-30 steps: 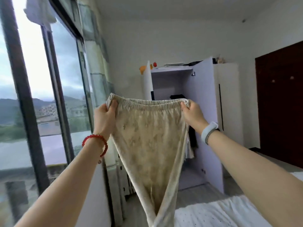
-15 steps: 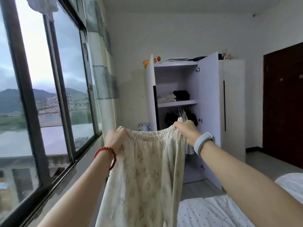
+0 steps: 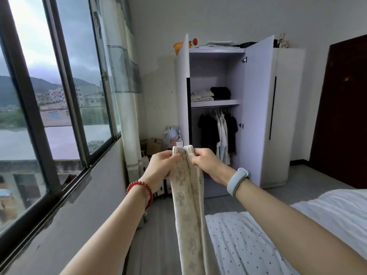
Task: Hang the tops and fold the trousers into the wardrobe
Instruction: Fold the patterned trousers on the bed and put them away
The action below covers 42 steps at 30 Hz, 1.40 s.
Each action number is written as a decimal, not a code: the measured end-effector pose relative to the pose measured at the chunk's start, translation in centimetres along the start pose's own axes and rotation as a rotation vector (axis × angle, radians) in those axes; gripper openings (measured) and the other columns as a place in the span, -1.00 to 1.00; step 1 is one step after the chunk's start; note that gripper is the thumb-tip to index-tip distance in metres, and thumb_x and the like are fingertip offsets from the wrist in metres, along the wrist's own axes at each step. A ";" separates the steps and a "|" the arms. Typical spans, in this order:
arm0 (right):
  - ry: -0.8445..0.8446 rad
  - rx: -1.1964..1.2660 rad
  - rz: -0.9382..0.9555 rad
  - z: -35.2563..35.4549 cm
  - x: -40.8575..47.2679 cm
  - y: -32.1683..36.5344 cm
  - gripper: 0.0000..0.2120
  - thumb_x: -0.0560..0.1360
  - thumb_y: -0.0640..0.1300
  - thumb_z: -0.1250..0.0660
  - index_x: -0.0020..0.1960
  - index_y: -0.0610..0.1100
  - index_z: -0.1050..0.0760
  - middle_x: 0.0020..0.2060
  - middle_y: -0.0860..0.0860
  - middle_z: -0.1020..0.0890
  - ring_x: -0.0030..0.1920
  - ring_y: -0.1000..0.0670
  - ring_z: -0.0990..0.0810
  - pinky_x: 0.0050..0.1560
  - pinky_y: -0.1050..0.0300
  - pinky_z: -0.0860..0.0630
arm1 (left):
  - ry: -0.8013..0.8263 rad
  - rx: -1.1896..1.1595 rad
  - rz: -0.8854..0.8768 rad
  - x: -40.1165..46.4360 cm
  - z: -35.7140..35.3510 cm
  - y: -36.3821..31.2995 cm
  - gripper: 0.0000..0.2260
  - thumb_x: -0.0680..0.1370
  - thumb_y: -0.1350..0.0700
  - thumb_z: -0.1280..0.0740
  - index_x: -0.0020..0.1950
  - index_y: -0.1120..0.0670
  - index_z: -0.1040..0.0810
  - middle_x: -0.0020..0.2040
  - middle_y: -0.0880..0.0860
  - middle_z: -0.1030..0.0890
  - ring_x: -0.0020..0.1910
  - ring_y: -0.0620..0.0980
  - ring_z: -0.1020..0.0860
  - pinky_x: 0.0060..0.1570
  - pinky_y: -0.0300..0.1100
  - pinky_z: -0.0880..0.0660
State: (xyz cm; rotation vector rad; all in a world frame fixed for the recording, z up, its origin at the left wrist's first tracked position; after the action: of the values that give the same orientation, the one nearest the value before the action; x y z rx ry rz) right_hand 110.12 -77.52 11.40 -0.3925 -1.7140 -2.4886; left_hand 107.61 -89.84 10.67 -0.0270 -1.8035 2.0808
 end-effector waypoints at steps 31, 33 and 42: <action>-0.270 -0.075 0.326 3.9 -3.8 9.9 -0.83 0.46 -0.19 -0.38 -0.29 -0.18 -0.51 -0.45 0.08 -0.47 -0.37 0.07 -0.40 -0.30 0.24 -0.34 | 0.022 -0.142 -0.326 2.7 5.3 -7.7 -0.80 0.62 0.08 -0.20 -0.08 0.10 -0.57 -0.06 0.14 -0.57 -0.06 0.06 -0.53 0.08 0.01 -0.48; -0.350 -0.152 0.346 5.4 -4.7 11.3 -0.75 0.46 -0.15 -0.39 -0.26 -0.33 -0.50 -0.48 0.06 -0.40 -0.41 0.08 -0.35 -0.36 0.25 -0.28 | 0.048 -0.144 -0.372 3.1 3.6 -9.2 -0.79 0.61 0.05 -0.20 -0.08 0.10 -0.58 -0.08 0.10 -0.58 -0.08 0.01 -0.52 0.02 -0.06 -0.48; -0.705 -0.319 0.178 18.3 -14.0 10.4 -0.64 0.44 -0.10 -0.37 -0.16 -0.46 -0.48 -0.34 -0.22 -0.53 -0.33 -0.05 -0.46 -0.30 0.12 -0.36 | 0.396 -0.230 -0.451 2.8 -13.2 -13.6 -0.74 0.62 0.02 -0.17 0.01 0.13 -0.59 -0.02 0.13 -0.62 -0.03 0.04 -0.57 0.10 0.04 -0.49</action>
State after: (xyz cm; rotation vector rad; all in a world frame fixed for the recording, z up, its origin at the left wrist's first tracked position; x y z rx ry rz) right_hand 128.81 -65.28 23.29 -1.5262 -1.3313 -2.6552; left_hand 112.16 -75.10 22.07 -0.0803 -1.6120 1.4352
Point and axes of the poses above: each hand's wrist, its own x-axis towards the middle knuckle, its own z-axis out of the back of the hand, y = z × x, the point moved 8 cm from there along x, towards the middle knuckle
